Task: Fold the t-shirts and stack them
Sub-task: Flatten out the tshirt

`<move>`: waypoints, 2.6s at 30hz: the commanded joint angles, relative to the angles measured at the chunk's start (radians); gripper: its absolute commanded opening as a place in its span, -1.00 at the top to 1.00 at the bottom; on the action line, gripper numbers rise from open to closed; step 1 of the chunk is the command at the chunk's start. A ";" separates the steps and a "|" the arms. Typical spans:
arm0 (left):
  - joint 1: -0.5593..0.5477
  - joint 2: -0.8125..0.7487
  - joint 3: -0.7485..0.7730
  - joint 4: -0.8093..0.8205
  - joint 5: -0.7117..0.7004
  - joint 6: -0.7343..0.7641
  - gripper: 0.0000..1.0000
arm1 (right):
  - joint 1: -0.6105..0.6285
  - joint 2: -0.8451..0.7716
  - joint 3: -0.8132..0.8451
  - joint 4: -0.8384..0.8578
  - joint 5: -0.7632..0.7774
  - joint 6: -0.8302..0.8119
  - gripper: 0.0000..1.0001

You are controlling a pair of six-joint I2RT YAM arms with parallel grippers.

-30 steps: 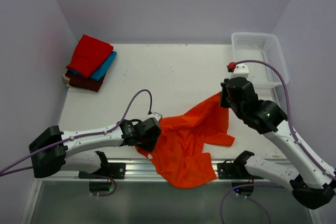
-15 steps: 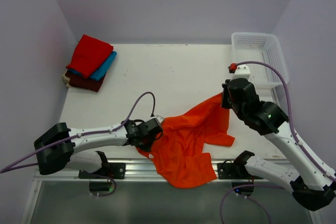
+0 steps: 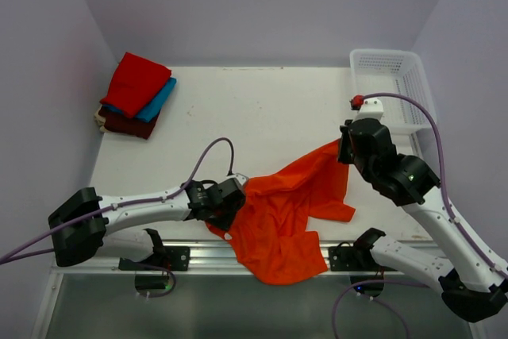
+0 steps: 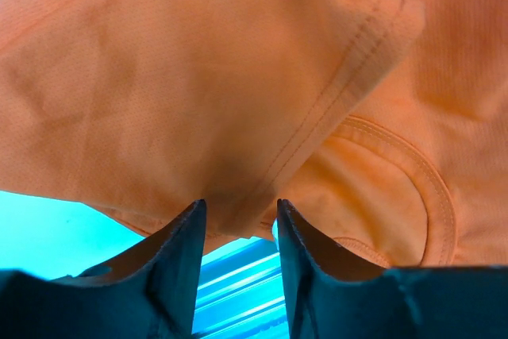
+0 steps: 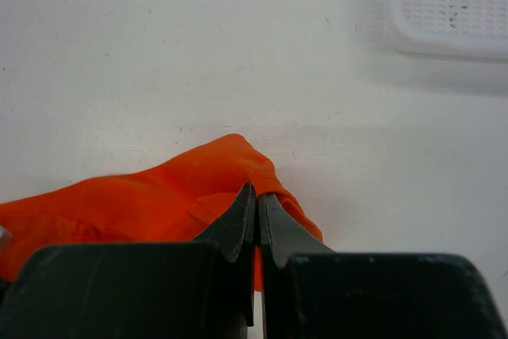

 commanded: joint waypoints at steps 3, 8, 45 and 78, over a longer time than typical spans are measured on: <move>-0.016 -0.010 -0.004 0.026 0.044 0.000 0.06 | -0.015 -0.008 -0.003 0.016 0.004 -0.014 1.00; -0.016 0.036 -0.026 0.060 0.083 0.013 0.26 | -0.021 -0.012 -0.002 0.016 0.002 -0.015 1.00; -0.024 -0.491 0.746 -0.275 -0.865 0.205 1.00 | -0.070 -0.106 0.063 0.070 0.056 -0.073 1.00; 0.903 -0.150 0.764 0.417 0.098 0.532 1.00 | -0.288 0.273 0.321 0.323 -0.041 -0.235 1.00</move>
